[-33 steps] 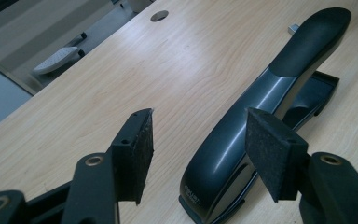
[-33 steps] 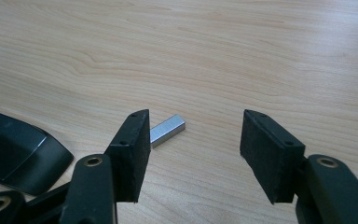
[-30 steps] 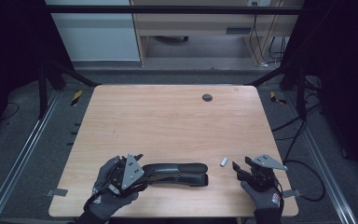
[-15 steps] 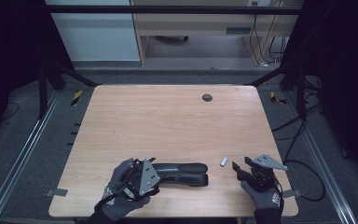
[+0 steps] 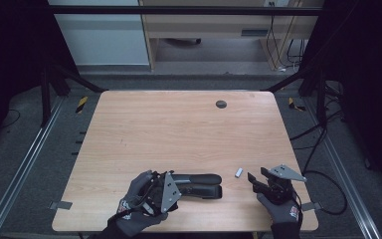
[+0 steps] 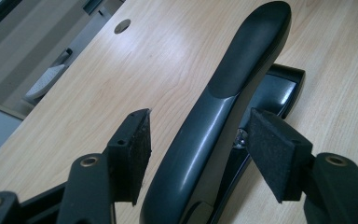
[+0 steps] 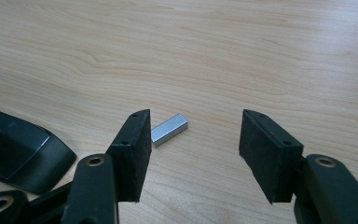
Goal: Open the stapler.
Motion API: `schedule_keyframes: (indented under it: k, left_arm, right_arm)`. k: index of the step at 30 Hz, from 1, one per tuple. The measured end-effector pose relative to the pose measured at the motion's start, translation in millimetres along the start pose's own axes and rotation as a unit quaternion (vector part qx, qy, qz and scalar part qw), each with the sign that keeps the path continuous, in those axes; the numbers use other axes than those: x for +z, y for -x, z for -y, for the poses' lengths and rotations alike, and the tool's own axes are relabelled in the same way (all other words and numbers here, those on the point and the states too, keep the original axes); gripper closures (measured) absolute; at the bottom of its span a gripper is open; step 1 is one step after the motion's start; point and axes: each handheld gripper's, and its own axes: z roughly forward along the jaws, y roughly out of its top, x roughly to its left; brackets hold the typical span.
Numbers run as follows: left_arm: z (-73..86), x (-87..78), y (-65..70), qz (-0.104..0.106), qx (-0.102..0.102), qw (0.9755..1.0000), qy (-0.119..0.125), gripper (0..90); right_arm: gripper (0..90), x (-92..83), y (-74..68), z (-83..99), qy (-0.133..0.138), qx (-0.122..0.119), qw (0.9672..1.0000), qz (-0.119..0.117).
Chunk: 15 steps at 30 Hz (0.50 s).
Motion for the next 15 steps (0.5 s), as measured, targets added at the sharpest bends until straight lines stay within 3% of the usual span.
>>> schedule_keyframes:
  k: [15]
  left_arm:
    - [-11.3, 8.2, 14.1, -0.011, 0.039, 0.9992, -0.007, 37.5]
  right_arm:
    - [44.2, -0.1, -0.1, 0.0, -0.001, 0.000, 1.0000, -0.002]
